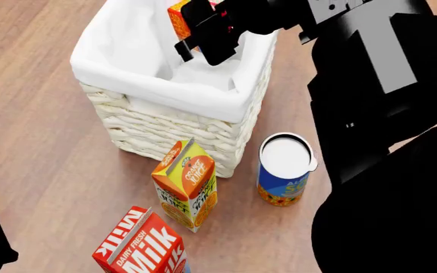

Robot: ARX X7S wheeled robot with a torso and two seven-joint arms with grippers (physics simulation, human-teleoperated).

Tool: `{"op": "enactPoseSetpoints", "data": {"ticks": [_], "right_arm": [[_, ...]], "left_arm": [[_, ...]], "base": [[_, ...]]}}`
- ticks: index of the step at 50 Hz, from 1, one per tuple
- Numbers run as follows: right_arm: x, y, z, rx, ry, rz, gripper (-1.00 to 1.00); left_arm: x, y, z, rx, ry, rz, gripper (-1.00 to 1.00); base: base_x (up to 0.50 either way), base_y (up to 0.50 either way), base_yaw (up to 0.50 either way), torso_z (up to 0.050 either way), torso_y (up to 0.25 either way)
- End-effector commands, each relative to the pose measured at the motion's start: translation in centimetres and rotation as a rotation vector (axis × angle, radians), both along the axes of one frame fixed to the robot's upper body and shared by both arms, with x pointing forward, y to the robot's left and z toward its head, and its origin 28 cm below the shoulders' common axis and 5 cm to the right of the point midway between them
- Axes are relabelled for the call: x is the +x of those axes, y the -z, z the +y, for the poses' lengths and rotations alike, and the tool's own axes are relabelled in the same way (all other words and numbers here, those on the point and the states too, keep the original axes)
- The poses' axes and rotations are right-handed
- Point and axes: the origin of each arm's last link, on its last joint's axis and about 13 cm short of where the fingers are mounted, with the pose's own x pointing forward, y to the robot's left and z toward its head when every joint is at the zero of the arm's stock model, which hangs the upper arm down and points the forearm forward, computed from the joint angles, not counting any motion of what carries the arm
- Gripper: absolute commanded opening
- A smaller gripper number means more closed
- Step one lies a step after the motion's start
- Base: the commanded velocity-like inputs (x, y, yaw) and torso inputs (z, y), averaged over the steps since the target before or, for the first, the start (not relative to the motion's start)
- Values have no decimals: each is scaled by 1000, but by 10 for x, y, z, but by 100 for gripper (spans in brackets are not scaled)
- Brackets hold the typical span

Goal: Pick up the butter and put it in the basket.

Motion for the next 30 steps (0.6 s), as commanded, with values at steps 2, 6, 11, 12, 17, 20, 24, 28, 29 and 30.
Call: {"op": "enactPoseSetpoints", "data": {"ticks": [2, 6, 11, 12, 17, 20, 24, 28, 29, 30], "right_arm": [[-1, -2, 2, 14, -18, 1, -100], [-1, 0, 2, 8, -17, 13, -100], [-1, 0, 2, 6, -15, 15, -100], [0, 1, 2, 5, -15, 16, -100], [0, 2, 2, 0, -10, 20, -100], [0, 3, 2, -1, -12, 21, -100], [0, 4, 2, -2, -14, 22, -100], [1, 7, 2, 0, -14, 27, -100], [2, 9, 2, -4, -14, 31, -100], [2, 9, 2, -4, -13, 32, -100]], "left_arm": [[-1, -1, -1, -4, 3, 0, 100], [-2, -1, -2, -3, 9, -2, 100], [-2, -1, -2, -4, 9, -1, 100], [-2, -1, -2, -4, 10, 0, 100], [-3, -1, -2, -5, 12, -1, 100], [-3, -1, -2, -4, 12, -1, 100], [-4, -1, -2, -4, 14, -1, 100], [-5, -2, -3, -4, 15, -2, 100], [-5, -2, -3, -5, 15, -2, 100], [-6, -2, -3, -5, 15, -2, 100]], "base": [[0, 0, 0, 0, 0], [0, 0, 0, 0, 3], [0, 0, 0, 0, 0], [0, 0, 0, 0, 0], [0, 0, 0, 2, 2], [0, 0, 0, 0, 0], [0, 0, 0, 0, 2], [0, 0, 1, 0, 0], [0, 0, 0, 0, 0], [0, 0, 0, 0, 0]]}}
